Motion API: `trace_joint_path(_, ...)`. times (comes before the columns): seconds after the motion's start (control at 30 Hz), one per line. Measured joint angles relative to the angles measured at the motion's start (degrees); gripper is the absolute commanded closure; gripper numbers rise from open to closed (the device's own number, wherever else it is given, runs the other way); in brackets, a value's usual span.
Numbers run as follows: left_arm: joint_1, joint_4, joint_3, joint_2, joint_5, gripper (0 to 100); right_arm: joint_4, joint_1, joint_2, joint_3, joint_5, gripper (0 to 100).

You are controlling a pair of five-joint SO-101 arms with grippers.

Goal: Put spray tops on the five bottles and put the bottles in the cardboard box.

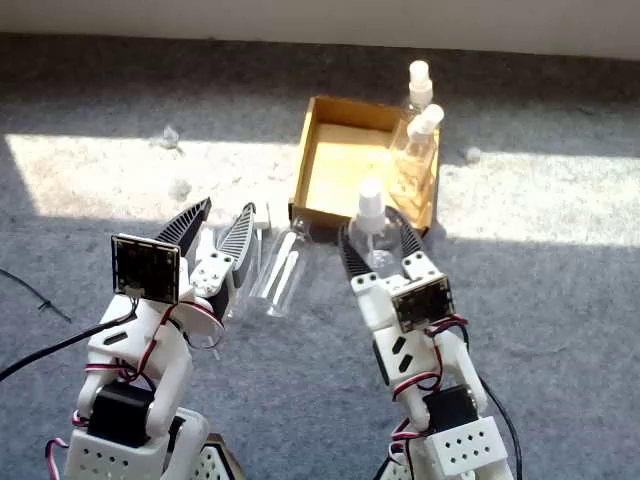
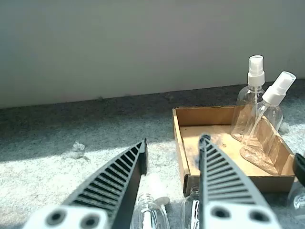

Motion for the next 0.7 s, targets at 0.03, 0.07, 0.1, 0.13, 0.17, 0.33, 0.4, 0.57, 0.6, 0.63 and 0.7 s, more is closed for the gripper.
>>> trace_joint_path(0.03, 0.0, -0.1, 0.1, 0.0, 0.0, 83, 0.0, 0.8, 0.6, -1.8, -0.7, 99.4)
trace_joint_path(0.07, 0.0, -0.1, 0.1, 0.0, 0.0, 83, 0.0, 1.5, 1.8, -3.9, -1.5, 99.4)
trace_joint_path(0.1, 0.0, -0.1, 0.1, 0.0, 0.0, 83, 0.0, 2.4, 3.7, -5.9, -2.0, 99.4)
trace_joint_path(0.13, 0.0, -0.1, 0.1, 0.0, 0.0, 83, 0.0, 3.4, 6.0, -7.8, -2.5, 99.4)
trace_joint_path(0.17, 0.0, -0.1, 0.1, 0.0, 0.0, 83, 0.0, 4.4, 8.7, -9.8, -3.3, 99.4)
trace_joint_path(0.33, 0.0, -0.1, 0.7, 0.0, 0.0, 83, -5.9, 9.2, 26.5, -19.9, -8.0, 99.4)
trace_joint_path(0.4, -0.2, 0.7, 2.0, -0.5, 0.0, 83, -9.5, 11.3, 34.1, -23.1, -9.0, 99.4)
trace_joint_path(0.57, -3.5, 1.7, 5.3, -0.5, 0.0, 83, -12.3, 12.9, 49.1, -27.2, -9.5, 99.4)
trace_joint_path(0.6, -4.0, 1.7, 5.6, -0.5, 0.0, 83, -13.2, 12.8, 51.2, -27.6, -9.5, 99.4)
trace_joint_path(0.63, -4.0, 1.6, 6.2, -0.5, 0.0, 83, -14.9, 12.8, 53.2, -28.0, -9.5, 99.4)
trace_joint_path(0.7, -3.7, 0.6, 7.2, -0.5, 0.0, 83, -19.6, 13.0, 56.9, -28.7, -9.5, 99.4)
